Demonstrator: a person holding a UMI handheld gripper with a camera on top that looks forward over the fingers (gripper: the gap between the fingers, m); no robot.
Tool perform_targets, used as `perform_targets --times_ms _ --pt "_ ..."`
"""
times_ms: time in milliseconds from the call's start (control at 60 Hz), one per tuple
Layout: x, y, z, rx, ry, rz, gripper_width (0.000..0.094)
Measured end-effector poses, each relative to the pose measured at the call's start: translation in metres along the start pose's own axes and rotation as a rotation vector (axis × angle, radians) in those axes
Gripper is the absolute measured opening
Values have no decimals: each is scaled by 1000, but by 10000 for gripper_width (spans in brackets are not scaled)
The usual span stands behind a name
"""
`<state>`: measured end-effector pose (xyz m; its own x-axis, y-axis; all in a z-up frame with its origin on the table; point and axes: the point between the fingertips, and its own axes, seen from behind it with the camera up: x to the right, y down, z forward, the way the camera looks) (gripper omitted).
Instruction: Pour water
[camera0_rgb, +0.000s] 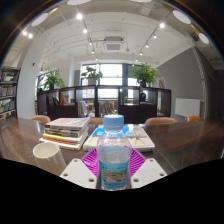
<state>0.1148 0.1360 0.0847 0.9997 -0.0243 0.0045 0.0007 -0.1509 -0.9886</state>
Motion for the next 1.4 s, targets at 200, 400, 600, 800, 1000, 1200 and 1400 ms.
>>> perform_targets --times_ms 200,400,600,800,1000,1200,1400 --pt "5 15 -11 -73 30 35 687" --pt "4 26 -67 -121 83 93 853" --pt "-34 49 -147 -198 40 95 857" --pt "-71 60 -210 -228 13 82 857" --pt "-93 35 -245 -199 -5 28 859" --pt "-94 -9 -263 -128 10 51 861" --pt "-96 -35 -278 -91 17 50 857"
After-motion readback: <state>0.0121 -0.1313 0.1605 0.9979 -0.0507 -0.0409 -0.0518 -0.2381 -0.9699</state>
